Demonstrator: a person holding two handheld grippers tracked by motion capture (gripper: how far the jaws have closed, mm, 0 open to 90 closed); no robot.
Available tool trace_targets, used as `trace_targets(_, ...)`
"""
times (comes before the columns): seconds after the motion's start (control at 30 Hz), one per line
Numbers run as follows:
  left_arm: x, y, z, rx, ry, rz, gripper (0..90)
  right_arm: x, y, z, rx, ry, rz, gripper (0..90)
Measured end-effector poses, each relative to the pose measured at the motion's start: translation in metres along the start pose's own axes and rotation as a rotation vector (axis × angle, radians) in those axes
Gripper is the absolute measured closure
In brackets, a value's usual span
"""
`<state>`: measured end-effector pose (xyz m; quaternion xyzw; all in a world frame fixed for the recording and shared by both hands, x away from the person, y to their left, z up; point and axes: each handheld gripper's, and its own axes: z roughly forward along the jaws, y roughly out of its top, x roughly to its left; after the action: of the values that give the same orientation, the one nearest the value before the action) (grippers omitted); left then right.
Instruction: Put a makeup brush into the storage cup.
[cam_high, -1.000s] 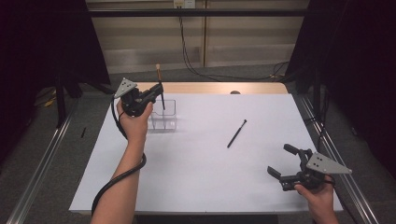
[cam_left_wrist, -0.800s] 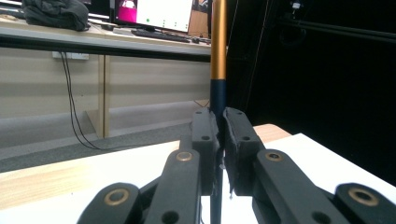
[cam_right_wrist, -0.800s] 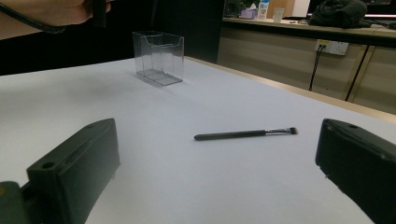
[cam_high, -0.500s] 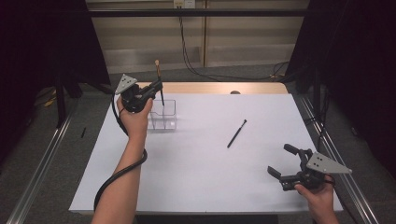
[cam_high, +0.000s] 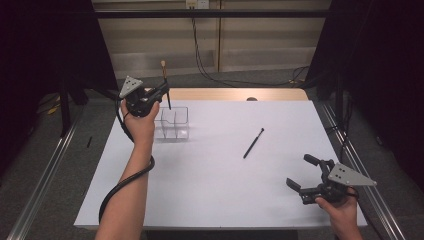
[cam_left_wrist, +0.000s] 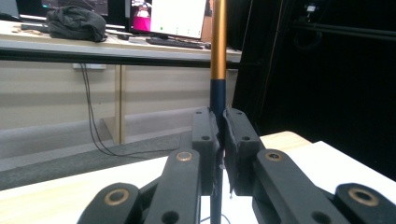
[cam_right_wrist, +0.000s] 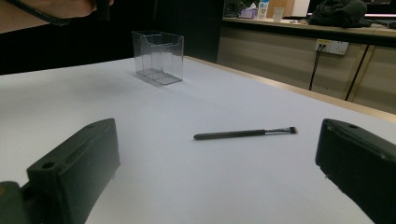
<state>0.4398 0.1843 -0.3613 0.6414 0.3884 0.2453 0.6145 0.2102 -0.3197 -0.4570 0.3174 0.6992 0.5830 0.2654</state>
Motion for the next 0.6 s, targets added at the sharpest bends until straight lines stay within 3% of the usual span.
trace_targets(0.6, 0.011, 0.001, -0.002, -0.003, 0.026, 0.000, 83.6, 0.000, 0.000, 0.001, 0.002, 0.004, 0.001, 0.0)
